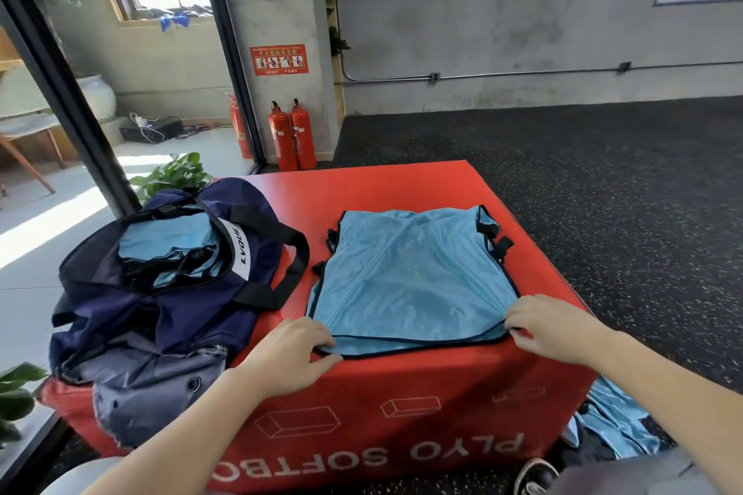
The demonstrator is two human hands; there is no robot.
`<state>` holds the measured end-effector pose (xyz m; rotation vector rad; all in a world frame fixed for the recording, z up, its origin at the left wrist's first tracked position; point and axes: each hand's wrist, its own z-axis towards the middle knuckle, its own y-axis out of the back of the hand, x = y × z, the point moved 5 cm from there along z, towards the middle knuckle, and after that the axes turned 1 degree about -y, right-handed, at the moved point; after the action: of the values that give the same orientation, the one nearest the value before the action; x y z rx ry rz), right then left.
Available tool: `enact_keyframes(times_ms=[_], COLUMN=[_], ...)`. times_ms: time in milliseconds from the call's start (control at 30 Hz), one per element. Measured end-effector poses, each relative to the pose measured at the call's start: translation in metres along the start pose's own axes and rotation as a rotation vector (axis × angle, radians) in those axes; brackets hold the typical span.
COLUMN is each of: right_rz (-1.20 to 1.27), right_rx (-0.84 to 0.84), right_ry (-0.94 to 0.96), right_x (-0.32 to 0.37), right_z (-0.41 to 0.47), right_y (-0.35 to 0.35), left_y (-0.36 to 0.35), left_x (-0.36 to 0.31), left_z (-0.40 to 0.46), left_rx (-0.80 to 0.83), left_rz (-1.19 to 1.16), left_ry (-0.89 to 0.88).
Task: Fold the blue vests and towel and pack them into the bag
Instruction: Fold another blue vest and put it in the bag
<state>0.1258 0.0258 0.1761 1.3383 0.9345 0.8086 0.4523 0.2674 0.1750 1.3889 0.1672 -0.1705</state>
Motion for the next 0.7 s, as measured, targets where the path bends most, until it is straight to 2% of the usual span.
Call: enact_keyframes(times_ms=[133,300,400,467,600,700], right_rz=[0.292,0.448,0.366,0.261,-0.030,0.075], right_rx=[-0.064,-0.139,-0.110,-0.110,-0.330,-0.476], right_ry=[-0.176,-0.296,-0.245,-0.169,-0.001,-0.107], right_x=[-0.010,-0.021,-0.022,-0.021,-0.017,-0.020], right_z=[-0.003,-0.006,-0.007,-0.007,-0.005,-0.003], right_y=[0.002,0.003,0.006,0.011,0.034,0.074], left_y=[0.000,-0.001,-0.006,-0.003,0.027,0.077], left_x=[0.000,0.000,0.003,0.008,0.009,0.008], left_z=[0.000,0.003,0.005,0.006,0.017,0.031], left_rx=[0.001,-0.018,-0.053,-0.134,-0.266,-0.336], left_rz=[0.008,0.024,-0.015,-0.054,-0.060,-0.027], left_ry=[0.018,0.018,0.016,0.052,0.097,0.149])
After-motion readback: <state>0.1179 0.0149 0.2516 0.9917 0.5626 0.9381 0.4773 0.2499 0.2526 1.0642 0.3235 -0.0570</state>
